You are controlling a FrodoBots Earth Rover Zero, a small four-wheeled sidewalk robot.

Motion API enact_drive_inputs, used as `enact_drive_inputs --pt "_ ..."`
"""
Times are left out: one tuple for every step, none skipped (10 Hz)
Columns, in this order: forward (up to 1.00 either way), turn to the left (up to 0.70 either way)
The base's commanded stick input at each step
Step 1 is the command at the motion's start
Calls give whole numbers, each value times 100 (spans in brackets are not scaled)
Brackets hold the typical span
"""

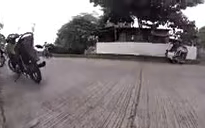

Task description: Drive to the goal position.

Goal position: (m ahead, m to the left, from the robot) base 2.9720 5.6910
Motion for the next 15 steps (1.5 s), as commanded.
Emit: enact_drive_inputs --pt "0 0" --pt "0 0" --pt "0 0" --pt "0 0" --pt "0 0" --pt "56 0" --pt "70 0" --pt "70 0" --pt "70 -7" --pt "70 -19" --pt "70 -27" --pt "70 -27" --pt "70 -27" --pt "70 -27" --pt "70 -27"
